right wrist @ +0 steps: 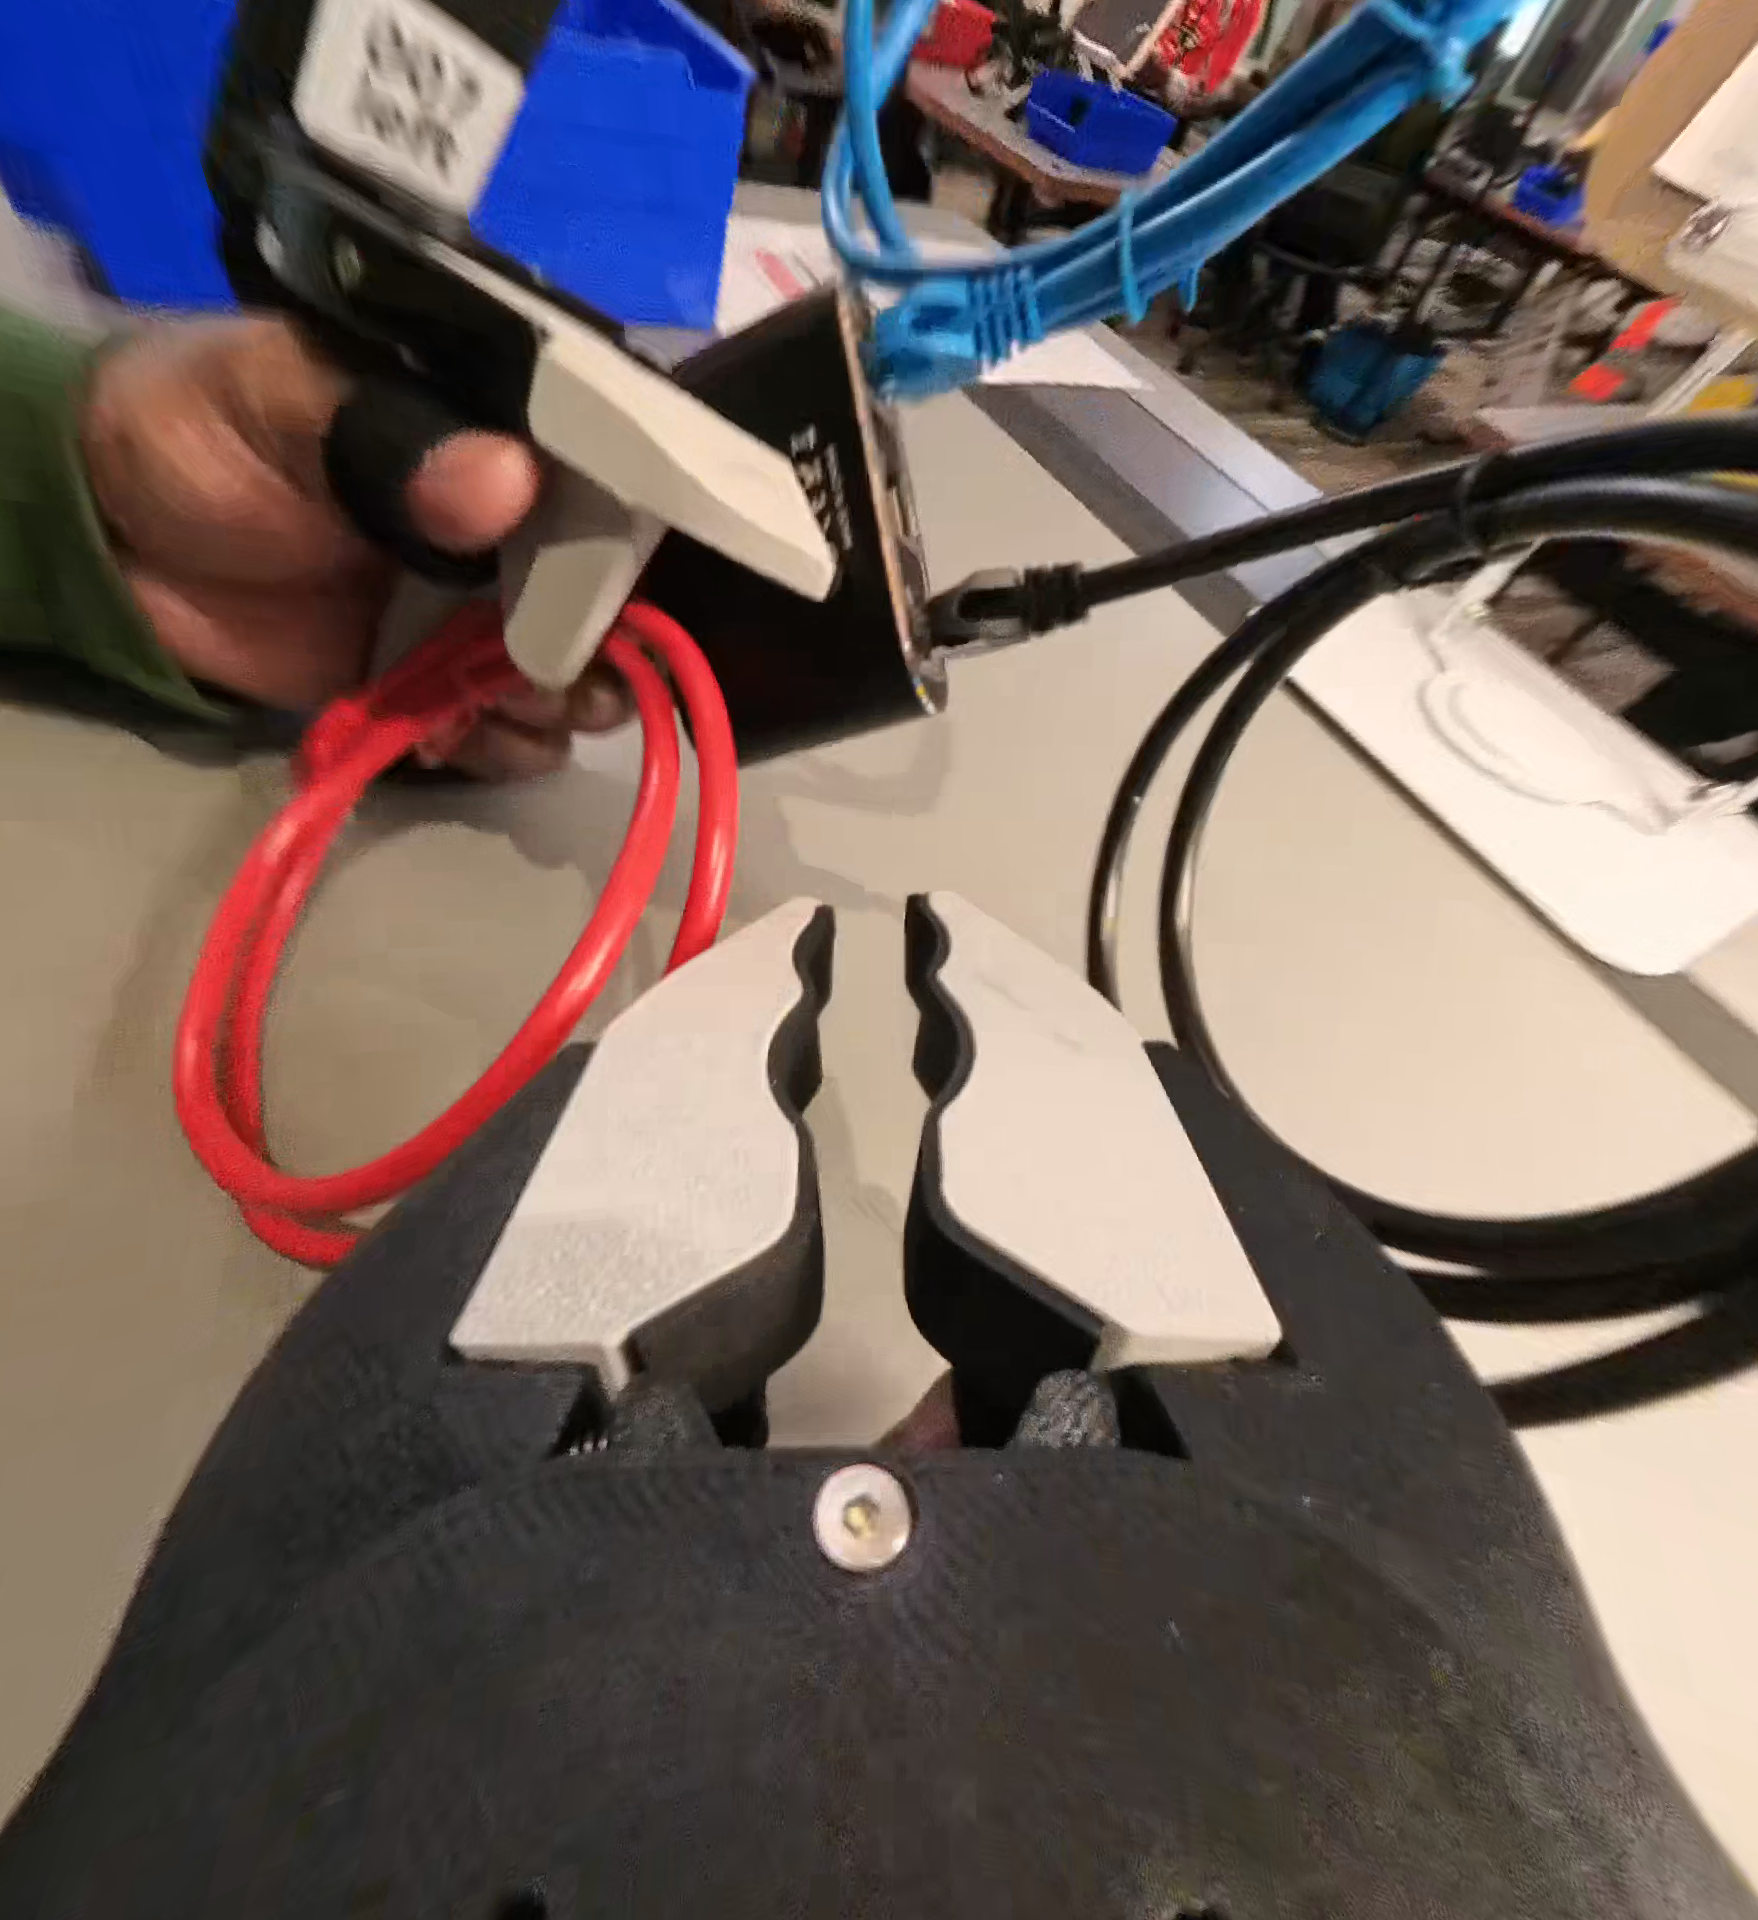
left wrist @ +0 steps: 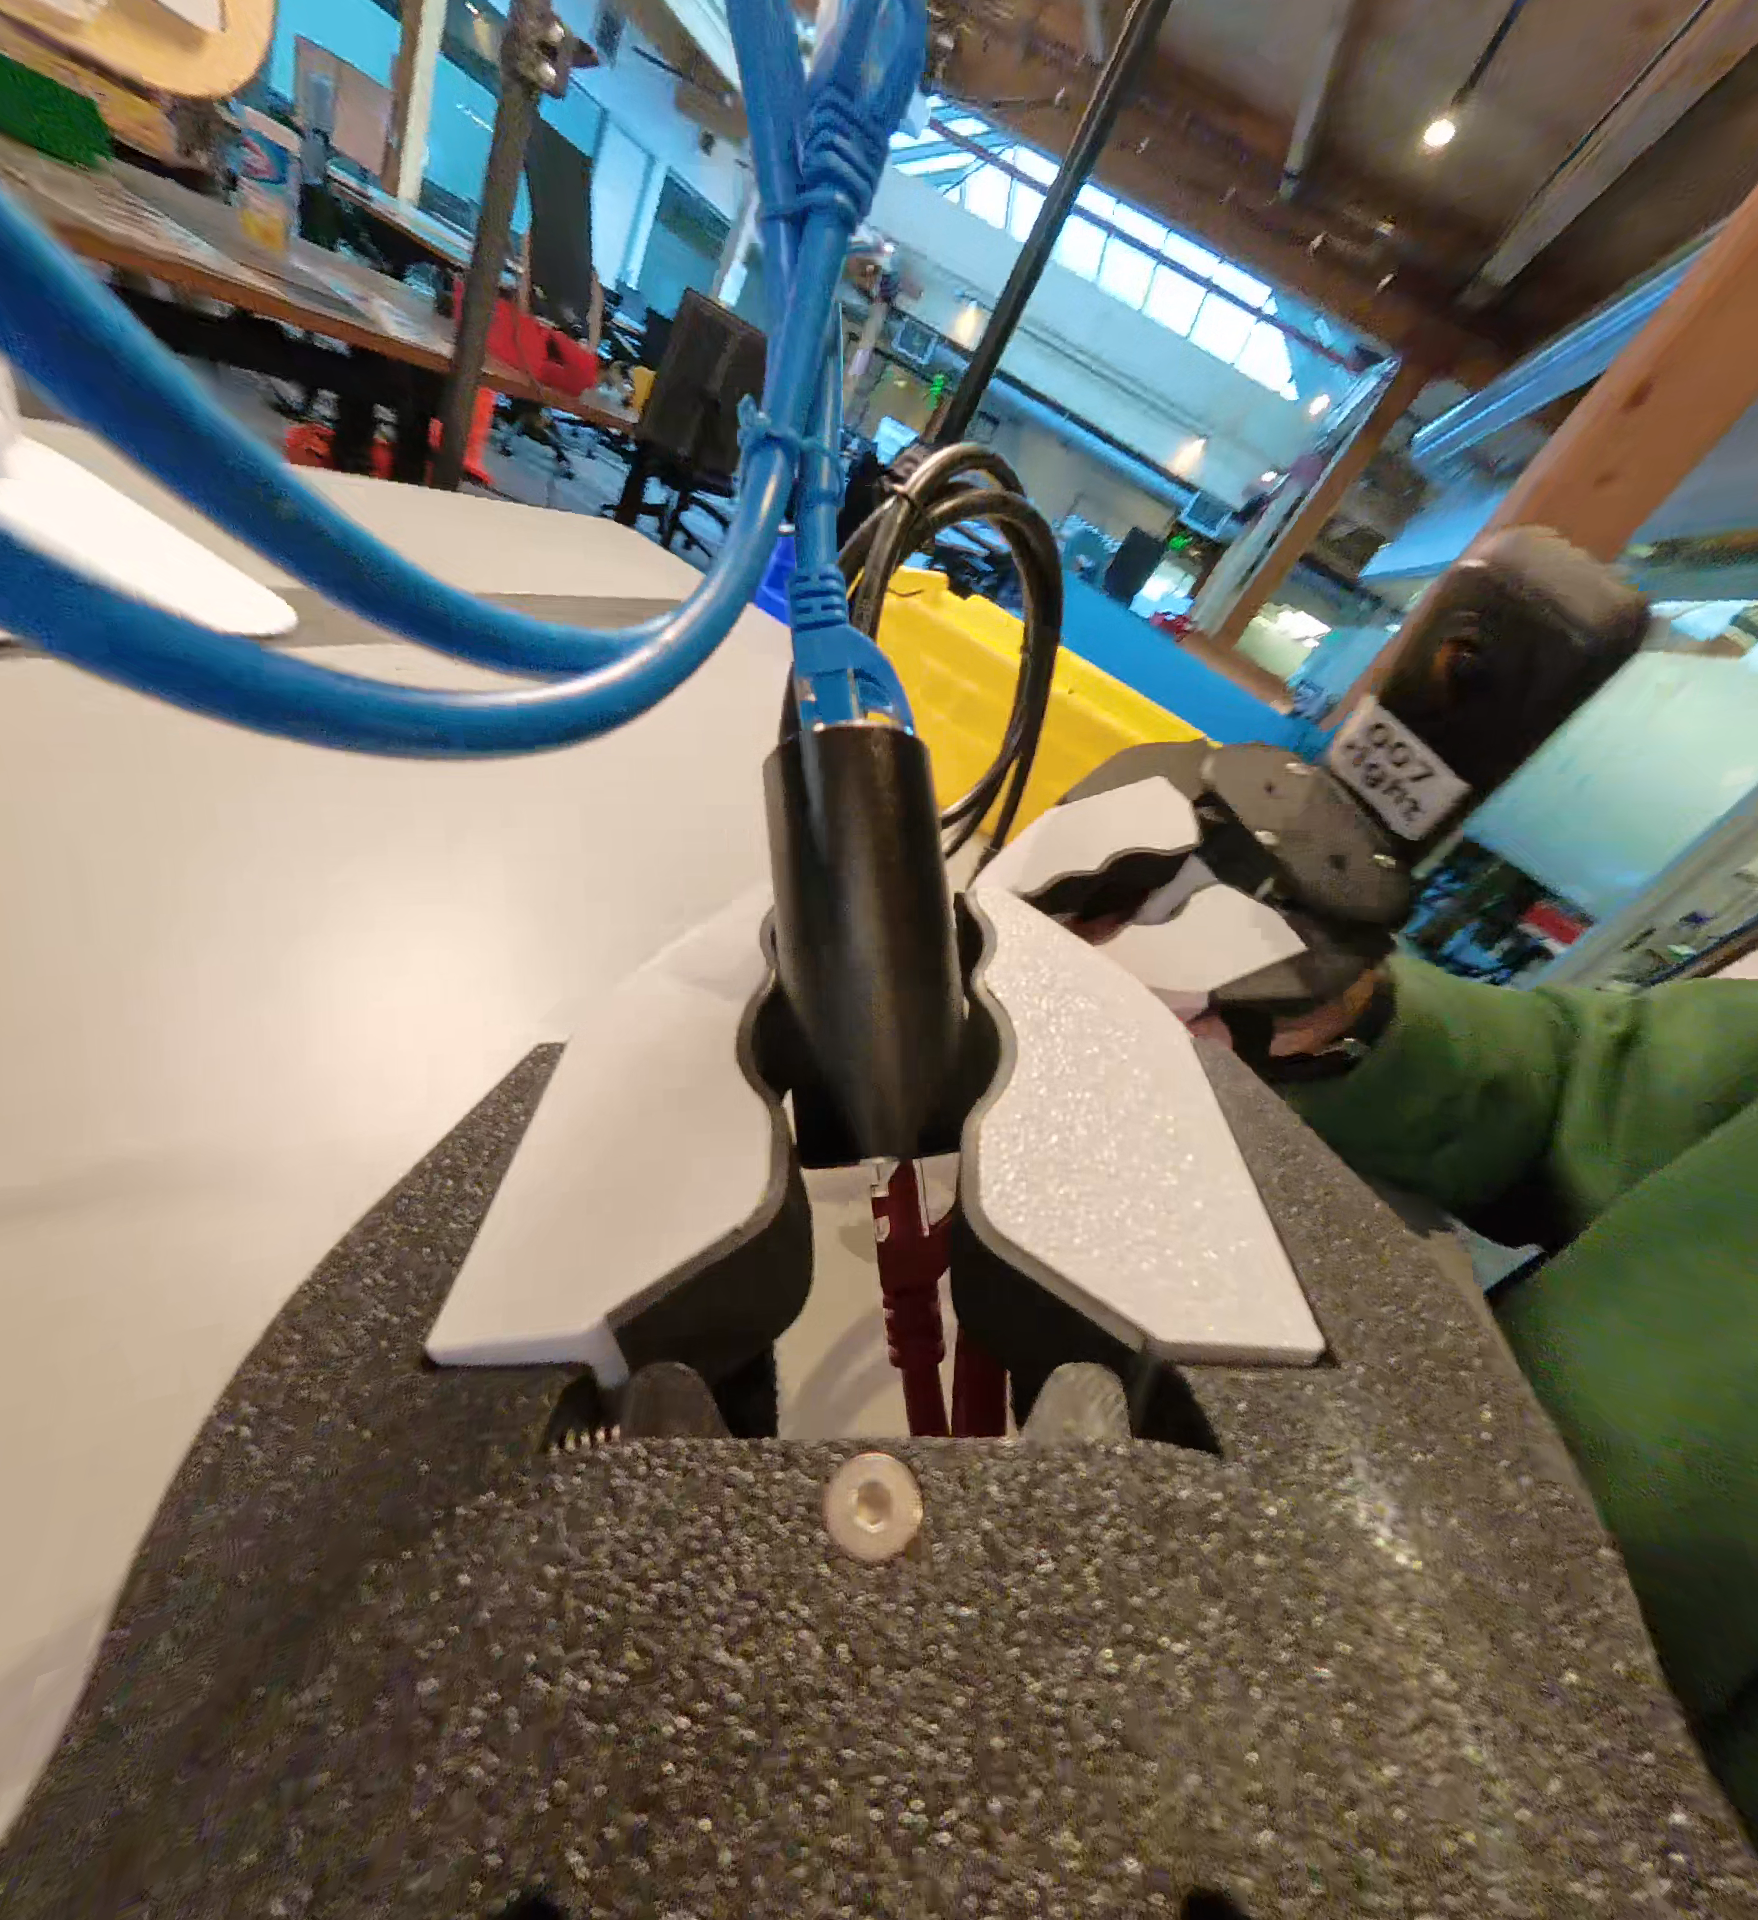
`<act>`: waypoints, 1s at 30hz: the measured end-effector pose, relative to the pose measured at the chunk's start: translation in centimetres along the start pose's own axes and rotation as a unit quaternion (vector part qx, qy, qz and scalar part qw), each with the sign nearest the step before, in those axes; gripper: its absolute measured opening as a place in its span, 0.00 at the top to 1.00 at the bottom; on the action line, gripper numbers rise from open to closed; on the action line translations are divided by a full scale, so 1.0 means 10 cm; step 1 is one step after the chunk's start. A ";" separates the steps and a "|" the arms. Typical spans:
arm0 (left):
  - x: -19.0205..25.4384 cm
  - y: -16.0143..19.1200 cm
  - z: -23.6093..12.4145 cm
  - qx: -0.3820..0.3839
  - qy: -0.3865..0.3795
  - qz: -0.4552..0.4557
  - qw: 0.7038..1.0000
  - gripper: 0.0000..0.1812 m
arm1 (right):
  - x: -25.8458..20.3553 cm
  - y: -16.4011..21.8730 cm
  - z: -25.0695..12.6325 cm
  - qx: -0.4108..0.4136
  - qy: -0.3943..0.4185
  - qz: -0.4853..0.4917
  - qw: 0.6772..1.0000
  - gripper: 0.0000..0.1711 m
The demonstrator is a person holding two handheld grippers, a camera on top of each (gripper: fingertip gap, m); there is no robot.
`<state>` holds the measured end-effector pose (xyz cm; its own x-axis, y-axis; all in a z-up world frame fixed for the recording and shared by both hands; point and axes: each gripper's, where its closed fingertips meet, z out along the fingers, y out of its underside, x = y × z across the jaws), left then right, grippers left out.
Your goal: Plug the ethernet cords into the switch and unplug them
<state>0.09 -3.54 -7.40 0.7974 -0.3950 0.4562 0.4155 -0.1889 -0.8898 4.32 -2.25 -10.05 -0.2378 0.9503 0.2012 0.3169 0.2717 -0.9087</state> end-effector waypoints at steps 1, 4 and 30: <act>0.03 0.01 0.01 0.000 0.014 -0.011 1.000 0.85 | -0.01 -0.03 -0.01 0.015 -0.018 0.026 0.999 0.92; 0.15 0.05 0.05 -0.004 0.046 -0.015 0.999 0.84 | -0.07 -0.12 -0.03 0.059 -0.072 0.102 0.990 0.87; 0.54 0.28 0.11 -0.077 0.113 0.094 0.986 0.84 | -0.15 -0.25 -0.25 0.142 -0.232 0.202 0.941 0.87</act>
<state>6.00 -5.17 -7.40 0.7295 -0.6228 0.2829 0.1837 -0.2201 -0.9580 6.21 -4.03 -7.13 -0.5469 0.7804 -0.3031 0.2243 -0.2122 -0.9511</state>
